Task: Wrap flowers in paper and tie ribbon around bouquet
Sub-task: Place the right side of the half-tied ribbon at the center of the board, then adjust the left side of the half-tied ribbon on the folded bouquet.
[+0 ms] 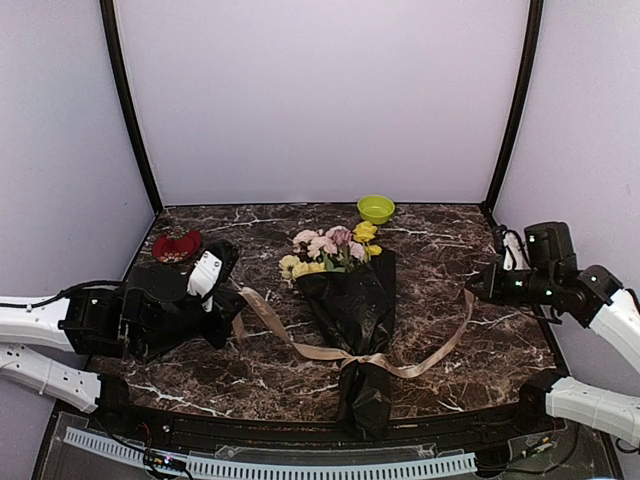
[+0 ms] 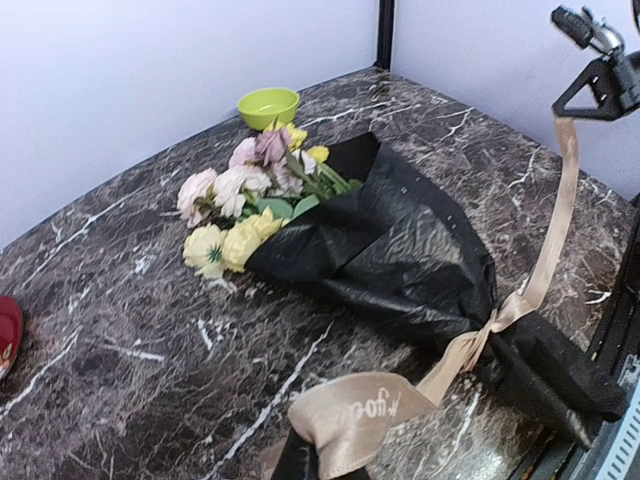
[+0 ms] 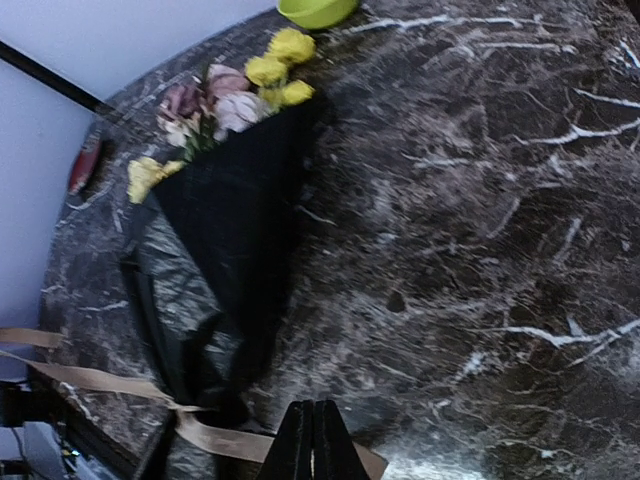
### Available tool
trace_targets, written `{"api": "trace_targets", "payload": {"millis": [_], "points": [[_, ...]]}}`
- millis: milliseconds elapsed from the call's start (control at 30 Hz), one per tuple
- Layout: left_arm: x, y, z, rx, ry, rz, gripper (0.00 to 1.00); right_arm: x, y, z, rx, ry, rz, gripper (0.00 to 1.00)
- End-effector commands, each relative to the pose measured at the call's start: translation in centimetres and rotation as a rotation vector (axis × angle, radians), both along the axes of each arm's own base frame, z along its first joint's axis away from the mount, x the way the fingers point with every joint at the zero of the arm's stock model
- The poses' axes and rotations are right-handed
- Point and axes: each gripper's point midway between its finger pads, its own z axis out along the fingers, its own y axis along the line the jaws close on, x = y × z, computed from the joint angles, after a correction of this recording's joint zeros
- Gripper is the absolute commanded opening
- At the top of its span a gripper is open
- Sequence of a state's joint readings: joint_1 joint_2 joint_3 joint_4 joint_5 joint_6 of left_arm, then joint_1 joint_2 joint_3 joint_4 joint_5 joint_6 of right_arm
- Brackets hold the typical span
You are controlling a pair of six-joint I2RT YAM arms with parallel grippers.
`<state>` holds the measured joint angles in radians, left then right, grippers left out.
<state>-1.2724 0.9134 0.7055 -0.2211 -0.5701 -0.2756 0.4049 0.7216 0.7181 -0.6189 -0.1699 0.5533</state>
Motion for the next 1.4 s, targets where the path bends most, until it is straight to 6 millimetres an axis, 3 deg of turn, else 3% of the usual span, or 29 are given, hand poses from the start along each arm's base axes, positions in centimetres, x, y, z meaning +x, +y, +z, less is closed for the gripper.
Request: {"api": "trace_targets", "payload": {"millis": [0,67,100,200,367,567,667,733,800,1067,1367], "points": [[-0.2,-4.0,4.2,-0.068,-0.064,-0.120,0.00,0.7,-3.1,-2.5,-0.146,0.019,-0.125,0.14],[-0.3,-5.4,5.3,-0.081,-0.079,-0.158,0.00,1.1,-3.3,-1.8,-0.151,-0.003,-0.141,0.39],[-0.3,-6.0,6.0,-0.091,-0.090,-0.177,0.00,1.3,-3.0,-1.2,-0.145,-0.024,-0.128,0.45],[-0.7,-7.9,7.7,-0.115,-0.122,-0.246,0.00,1.3,0.1,1.7,-0.044,-0.132,0.035,0.49],[-1.0,-10.2,9.8,-0.149,-0.160,-0.316,0.00,-2.8,8.1,5.4,0.232,-0.250,0.474,0.50],[-0.9,-11.8,11.7,-0.174,-0.193,-0.340,0.00,-6.9,14.8,6.1,0.247,-0.385,0.684,0.52],[-0.7,-12.5,11.8,-0.160,-0.203,-0.348,0.00,-8.2,17.8,5.3,0.214,-0.425,0.752,0.55],[-0.7,-12.8,12.0,-0.157,-0.208,-0.354,0.00,-8.9,19.5,4.3,0.189,-0.428,0.803,0.65],[-0.5,-12.9,12.1,-0.154,-0.217,-0.352,0.00,-9.5,21.1,3.3,0.156,-0.425,0.846,0.68],[-0.3,-13.3,12.2,-0.133,-0.240,-0.352,0.00,-9.1,24.5,-0.4,0.099,-0.403,0.862,0.63],[-0.1,-13.1,11.7,-0.114,-0.232,-0.337,0.00,-7.6,24.9,-2.7,0.049,-0.386,0.799,0.24]]}}
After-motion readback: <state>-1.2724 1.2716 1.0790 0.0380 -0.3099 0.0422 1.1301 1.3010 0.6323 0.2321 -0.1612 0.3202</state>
